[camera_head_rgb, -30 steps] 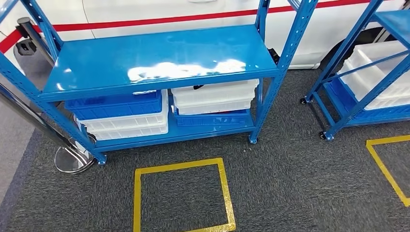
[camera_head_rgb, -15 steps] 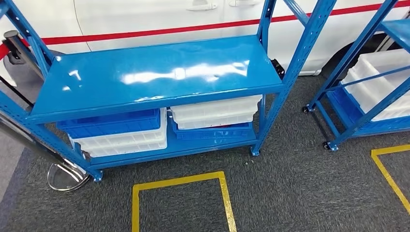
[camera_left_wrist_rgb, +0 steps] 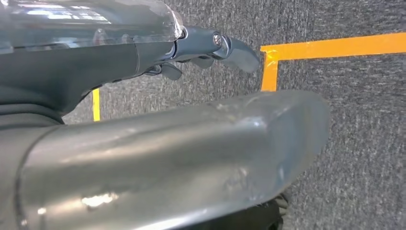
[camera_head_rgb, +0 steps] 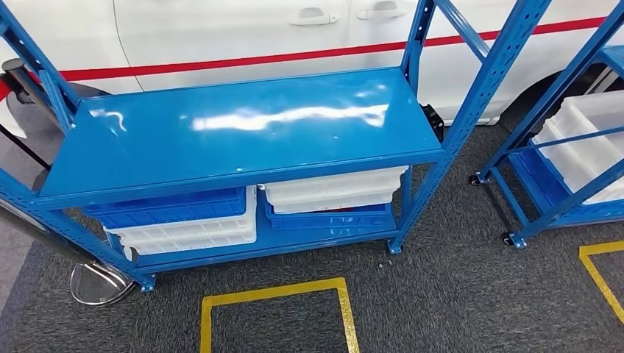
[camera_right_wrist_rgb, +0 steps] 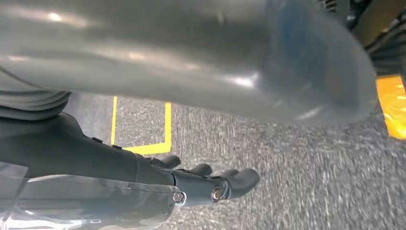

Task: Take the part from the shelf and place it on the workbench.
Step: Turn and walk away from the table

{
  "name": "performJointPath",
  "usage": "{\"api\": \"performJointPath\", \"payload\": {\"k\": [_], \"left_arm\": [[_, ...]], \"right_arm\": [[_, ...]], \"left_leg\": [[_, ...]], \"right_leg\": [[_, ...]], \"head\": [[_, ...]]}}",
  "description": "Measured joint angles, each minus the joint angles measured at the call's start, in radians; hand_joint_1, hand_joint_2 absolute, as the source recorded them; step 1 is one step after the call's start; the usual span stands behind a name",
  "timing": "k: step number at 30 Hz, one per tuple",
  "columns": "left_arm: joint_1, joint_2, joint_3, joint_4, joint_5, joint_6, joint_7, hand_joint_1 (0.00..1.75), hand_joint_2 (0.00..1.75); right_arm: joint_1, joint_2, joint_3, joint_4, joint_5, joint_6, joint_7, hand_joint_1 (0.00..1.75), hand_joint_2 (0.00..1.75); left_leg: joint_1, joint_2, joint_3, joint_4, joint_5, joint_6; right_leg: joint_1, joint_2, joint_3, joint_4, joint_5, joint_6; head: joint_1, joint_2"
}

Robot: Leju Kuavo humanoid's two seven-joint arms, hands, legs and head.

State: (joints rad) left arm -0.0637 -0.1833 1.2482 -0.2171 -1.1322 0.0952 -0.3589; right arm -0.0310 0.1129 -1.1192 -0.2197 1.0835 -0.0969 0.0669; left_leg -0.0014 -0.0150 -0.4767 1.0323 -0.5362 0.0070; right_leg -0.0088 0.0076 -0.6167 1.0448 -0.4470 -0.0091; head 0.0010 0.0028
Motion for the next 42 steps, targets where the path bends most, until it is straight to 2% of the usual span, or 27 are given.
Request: {"api": "performJointPath", "payload": {"k": [2, 3, 5, 6, 7, 8, 10, 12, 13, 15, 17, 18, 20, 21, 22, 23, 24, 25, 26, 27, 28, 30, 34, 35, 39, 42], "left_arm": [[0.000, 0.000, 0.000, 0.000, -0.004, 0.001, 0.002, 0.00, 0.00], [-0.001, 0.001, 0.000, 0.000, -0.006, 0.001, 0.003, 0.00, 0.00], [-0.001, 0.001, 0.000, 0.000, -0.010, 0.001, 0.003, 0.00, 0.00], [-0.001, 0.001, 0.000, 0.000, -0.010, 0.001, 0.003, 0.00, 0.00], [0.000, 0.001, 0.000, 0.000, -0.010, 0.001, 0.003, 0.00, 0.00], [0.001, 0.001, 0.000, 0.000, -0.009, 0.002, 0.003, 0.00, 0.00], [0.002, 0.001, 0.000, 0.000, -0.008, 0.005, 0.004, 0.00, 0.00], [0.001, 0.001, 0.000, 0.000, -0.008, 0.008, 0.005, 0.00, 0.00], [0.001, 0.001, 0.000, 0.000, -0.008, 0.010, 0.006, 0.00, 0.00], [0.002, 0.001, 0.000, 0.000, -0.008, 0.014, 0.009, 0.00, 0.00], [0.003, 0.001, 0.000, 0.000, -0.008, 0.017, 0.012, 0.00, 0.00], [0.003, 0.001, 0.000, 0.000, -0.008, 0.018, 0.012, 0.00, 0.00], [0.003, 0.001, 0.001, 0.000, -0.008, 0.018, 0.013, 0.00, 0.00], [0.003, 0.001, 0.001, 0.000, -0.009, 0.018, 0.013, 0.00, 0.00], [0.003, 0.001, 0.001, 0.000, -0.009, 0.018, 0.014, 0.00, 0.00], [0.004, 0.001, 0.001, 0.000, -0.009, 0.018, 0.014, 0.00, 0.00], [0.003, 0.001, 0.001, 0.000, -0.009, 0.018, 0.015, 0.00, 0.00], [0.003, 0.001, 0.001, 0.000, -0.009, 0.020, 0.015, 0.00, 0.00], [0.003, 0.001, 0.002, 0.000, -0.009, 0.024, 0.016, 0.00, 0.00], [0.003, 0.002, 0.002, 0.000, -0.009, 0.029, 0.018, 0.00, 0.00], [0.002, 0.002, 0.002, 0.000, -0.010, 0.036, 0.019, 0.00, 0.00], [0.002, 0.002, 0.002, 0.000, -0.012, 0.049, 0.023, 0.00, 0.00], [0.002, 0.002, 0.002, 0.000, -0.019, 0.067, 0.030, 0.00, 1.75], [0.002, 0.002, 0.002, 0.000, -0.020, 0.072, 0.034, 0.00, 1.75], [0.001, 0.002, 0.002, 0.000, -0.022, 0.087, 0.047, 0.00, 1.75], [0.002, 0.003, -0.006, 0.000, -0.017, 0.092, 0.056, 0.00, 1.75]], "right_arm": [[-0.001, 0.000, 0.000, 0.000, 0.002, 0.000, -0.001, 0.00, 0.00], [-0.001, 0.000, 0.000, 0.000, 0.002, 0.000, -0.002, 0.00, 0.00], [-0.003, 0.000, 0.000, 0.000, 0.003, 0.000, -0.003, 0.00, 0.00], [-0.003, 0.000, 0.000, 0.000, 0.003, 0.001, -0.003, 0.00, 0.00], [-0.003, 0.000, 0.000, 0.000, 0.004, 0.001, -0.004, 0.00, 0.00], [-0.003, 0.000, 0.000, 0.000, 0.004, 0.002, -0.005, 0.00, 0.00], [-0.002, 0.000, 0.000, 0.000, 0.007, 0.004, -0.009, 0.00, 0.00], [-0.003, 0.001, 0.000, 0.000, 0.011, 0.005, -0.012, 0.00, 0.00], [-0.004, 0.001, 0.000, 0.000, 0.014, 0.005, -0.013, 0.00, 0.00], [-0.006, 0.002, 0.000, 0.000, 0.019, 0.000, -0.015, 0.00, 0.87], [-0.006, 0.002, 0.000, 0.000, 0.022, -0.005, -0.015, 0.00, 1.75], [-0.006, 0.002, 0.000, 0.000, 0.022, -0.006, -0.015, 0.00, 1.75], [-0.006, 0.002, 0.000, 0.000, 0.023, -0.005, -0.013, 0.00, 1.75], [-0.006, 0.002, 0.000, 0.000, 0.024, -0.005, -0.011, 0.00, 1.31], [-0.006, 0.002, 0.000, 0.000, 0.024, -0.005, -0.010, 0.00, 0.87], [-0.005, 0.002, 0.000, 0.000, 0.023, -0.006, -0.010, 0.00, 0.44], [-0.005, 0.003, 0.000, 0.000, 0.022, -0.007, -0.010, 0.00, 0.00], [-0.005, 0.003, -0.001, 0.000, 0.021, -0.009, -0.011, 0.00, 0.00], [-0.006, 0.003, -0.002, 0.000, 0.021, -0.011, -0.011, 0.00, 0.00], [-0.008, 0.004, -0.003, 0.001, 0.021, -0.014, -0.011, 0.00, 0.00], [-0.009, 0.005, -0.004, 0.001, 0.021, -0.016, -0.011, 0.00, 0.00], [-0.011, 0.006, -0.005, 0.001, 0.021, -0.020, -0.011, 0.00, 0.00], [-0.011, 0.007, -0.006, 0.001, 0.022, -0.022, -0.011, 0.00, 0.00], [-0.011, 0.007, -0.006, 0.001, 0.023, -0.022, -0.011, 0.00, 0.00], [-0.011, 0.008, -0.007, 0.001, 0.028, -0.022, -0.008, 0.00, 1.75], [-0.010, 0.008, 0.001, 0.001, 0.036, -0.022, 0.008, 0.00, 1.75]], "left_leg": [[0.002, 0.003, -0.011, 0.040, -0.023, -0.010], [0.004, 0.005, -0.034, 0.086, -0.049, -0.015], [0.009, 0.008, -0.103, 0.207, -0.108, -0.025], [0.011, 0.008, -0.131, 0.247, -0.121, -0.028], [0.012, 0.008, -0.145, 0.256, -0.115, -0.029], [0.012, 0.008, -0.141, 0.228, -0.087, -0.029], [0.012, 0.009, -0.096, 0.101, -0.001, -0.023], [0.006, 0.010, -0.069, 0.012, 0.032, -0.011], [0.003, 0.011, -0.069, 0.001, 0.033, -0.004], [0.003, 0.011, -0.068, -0.004, 0.045, 0.010], [0.007, 0.012, -0.061, -0.016, 0.059, 0.024], [0.009, 0.013, -0.058, -0.022, 0.063, 0.030], [0.007, 0.015, -0.060, -0.024, 0.065, 0.036], [0.006, 0.015, -0.060, -0.023, 0.065, 0.038], [0.005, 0.016, -0.060, -0.022, 0.064, 0.040], [0.004, 0.016, -0.059, -0.021, 0.063, 0.042], [0.004, 0.015, -0.058, -0.019, 0.061, 0.042], [0.004, 0.014, -0.058, -0.015, 0.058, 0.041], [0.001, 0.013, -0.059, -0.009, 0.052, 0.038], [-0.001, 0.012, -0.061, -0.004, 0.048, 0.034], [-0.004, 0.012, -0.063, -0.001, 0.044, 0.030], [-0.006, 0.012, -0.064, -0.001, 0.042, 0.026], [-0.002, 0.011, -0.063, -0.003, 0.043, 0.020], [-0.002, 0.011, -0.062, -0.004, 0.043, 0.019], [0.001, 0.011, -0.061, -0.006, 0.043, 0.017], [0.002, 0.011, -0.061, -0.006, 0.043, 0.017]], "right_leg": [[-0.004, -0.001, 0.016, -0.011, -0.003, -0.011], [-0.005, -0.002, 0.021, -0.014, -0.005, -0.016], [-0.005, -0.004, 0.024, -0.015, -0.011, -0.020], [-0.004, -0.004, 0.026, -0.014, -0.014, -0.021], [-0.004, -0.003, 0.030, -0.014, -0.018, -0.021], [-0.004, -0.003, 0.035, -0.014, -0.021, -0.019], [-0.004, -0.002, 0.047, -0.014, -0.028, -0.015], [-0.004, -0.002, 0.052, -0.014, -0.031, -0.006], [-0.004, -0.002, 0.052, -0.014, -0.032, 0.000], [-0.002, -0.002, 0.054, -0.017, -0.033, 0.013], [-0.002, -0.003, 0.049, 0.002, -0.052, 0.024], [-0.003, -0.003, 0.036, 0.034, -0.075, 0.027], [-0.005, -0.003, -0.024, 0.158, -0.138, 0.032], [-0.006, -0.003, -0.053, 0.216, -0.158, 0.036], [-0.008, -0.003, -0.072, 0.251, -0.161, 0.040], [-0.011, -0.003, -0.069, 0.241, -0.142, 0.045], [-0.016, -0.004, -0.049, 0.197, -0.108, 0.051], [-0.021, -0.005, -0.015, 0.127, -0.069, 0.056], [-0.023, -0.005, 0.017, 0.059, -0.044, 0.059], [-0.025, -0.005, 0.040, 0.010, -0.030, 0.057], [-0.024, -0.004, 0.052, -0.016, -0.027, 0.054], [-0.021, -0.002, 0.054, -0.022, -0.031, 0.046], [-0.013, -0.002, 0.055, -0.021, -0.032, 0.041], [-0.013, -0.002, 0.055, -0.021, -0.032, 0.040], [-0.013, -0.002, 0.055, -0.021, -0.033, 0.038], [-0.013, -0.002, 0.055, -0.021, -0.034, 0.037]], "head": [[-0.003, 0.000], [-0.005, 0.000], [-0.009, 0.000], [-0.009, 0.000], [-0.009, 0.000], [-0.009, 0.000], [-0.009, 0.000], [-0.009, 0.000], [-0.009, 0.000], [-0.009, 0.000], [-0.006, 0.000], [-0.004, 0.000], [0.001, 0.000], [0.002, 0.000], [0.002, 0.000], [0.002, 0.000], [0.002, 0.000], [0.003, 0.000], [0.004, 0.000], [0.004, 0.000], [0.004, 0.000], [0.003, 0.000], [0.003, 0.000], [0.003, 0.000], [0.003, 0.000], [0.003, 0.000]]}}
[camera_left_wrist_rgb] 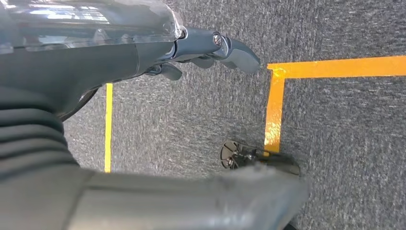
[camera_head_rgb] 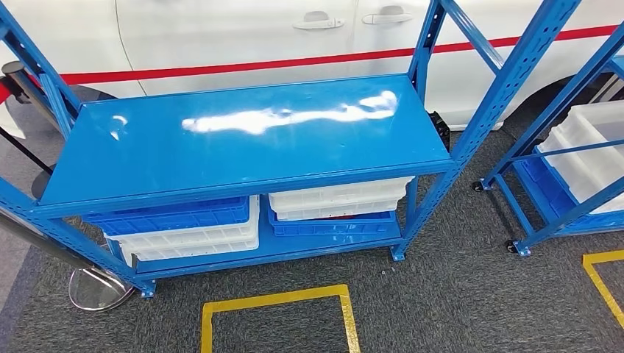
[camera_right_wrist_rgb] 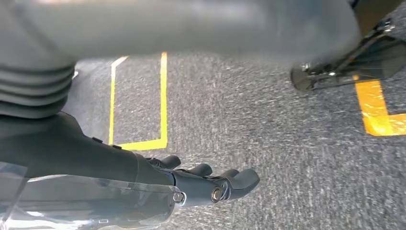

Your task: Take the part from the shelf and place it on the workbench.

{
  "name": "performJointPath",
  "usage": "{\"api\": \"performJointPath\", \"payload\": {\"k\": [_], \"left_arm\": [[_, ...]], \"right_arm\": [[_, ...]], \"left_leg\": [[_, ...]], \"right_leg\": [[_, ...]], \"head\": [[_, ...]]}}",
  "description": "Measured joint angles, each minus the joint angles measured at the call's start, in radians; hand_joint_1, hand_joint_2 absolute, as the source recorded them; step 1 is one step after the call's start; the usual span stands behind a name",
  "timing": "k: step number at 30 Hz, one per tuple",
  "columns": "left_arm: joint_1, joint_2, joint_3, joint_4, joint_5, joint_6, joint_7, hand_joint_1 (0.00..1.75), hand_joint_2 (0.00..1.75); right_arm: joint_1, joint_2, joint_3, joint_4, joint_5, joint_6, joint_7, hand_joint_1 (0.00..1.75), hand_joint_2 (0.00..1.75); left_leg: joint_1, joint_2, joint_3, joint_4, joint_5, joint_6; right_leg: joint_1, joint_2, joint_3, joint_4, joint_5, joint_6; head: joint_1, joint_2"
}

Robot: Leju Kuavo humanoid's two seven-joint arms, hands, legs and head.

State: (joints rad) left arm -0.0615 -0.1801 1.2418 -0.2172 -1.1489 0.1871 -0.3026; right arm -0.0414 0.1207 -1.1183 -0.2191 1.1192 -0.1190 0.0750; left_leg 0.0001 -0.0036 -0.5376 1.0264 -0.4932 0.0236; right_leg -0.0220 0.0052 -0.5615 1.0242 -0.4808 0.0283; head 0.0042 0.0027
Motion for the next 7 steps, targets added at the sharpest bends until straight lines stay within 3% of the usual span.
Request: {"api": "performJointPath", "payload": {"k": [7], "left_arm": [[0.012, 0.012, -0.098, -0.007, 0.097, -0.007, 0.031, 0.00, 1.75]], "right_arm": [[0.011, -0.005, 0.085, -0.004, -0.080, 0.006, 0.008, 0.00, 1.75]], "left_leg": [[0.000, 0.000, 0.000, 0.000, 0.000, -0.001]], "right_leg": [[0.000, 0.000, 0.001, -0.001, 0.000, 0.000]], "head": [[0.000, 0.000]]}}
